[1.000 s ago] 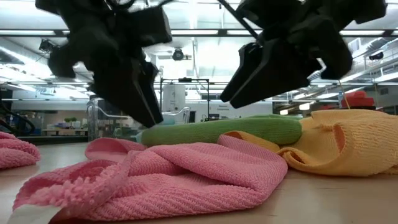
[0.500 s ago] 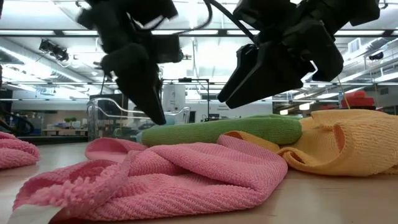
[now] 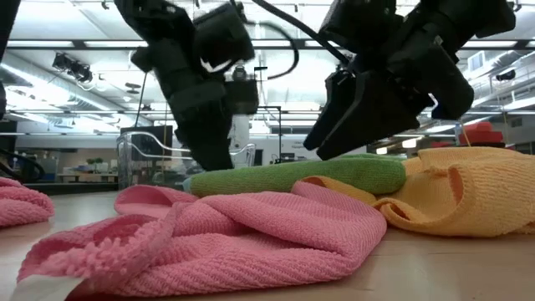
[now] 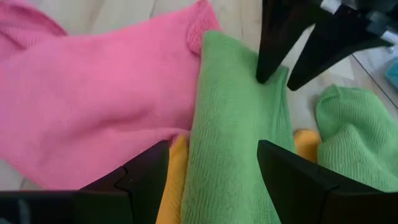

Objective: Fold microfiber towels
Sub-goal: Fold the left green microfiber towel

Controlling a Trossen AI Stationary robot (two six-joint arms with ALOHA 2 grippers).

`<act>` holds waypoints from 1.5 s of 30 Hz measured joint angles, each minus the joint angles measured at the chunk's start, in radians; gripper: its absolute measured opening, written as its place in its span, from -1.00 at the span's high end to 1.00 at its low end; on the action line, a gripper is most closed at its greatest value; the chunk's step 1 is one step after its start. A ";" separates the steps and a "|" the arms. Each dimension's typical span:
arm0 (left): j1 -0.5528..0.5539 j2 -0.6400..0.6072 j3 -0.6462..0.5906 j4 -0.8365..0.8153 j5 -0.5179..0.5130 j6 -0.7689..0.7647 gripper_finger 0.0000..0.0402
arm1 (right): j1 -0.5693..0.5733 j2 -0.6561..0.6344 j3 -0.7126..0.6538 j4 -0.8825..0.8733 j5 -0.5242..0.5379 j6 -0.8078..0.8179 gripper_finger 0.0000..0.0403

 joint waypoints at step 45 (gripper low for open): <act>-0.066 -0.080 0.000 -0.069 -0.002 -0.048 0.86 | -0.028 -0.008 0.061 0.021 -0.053 -0.065 -0.26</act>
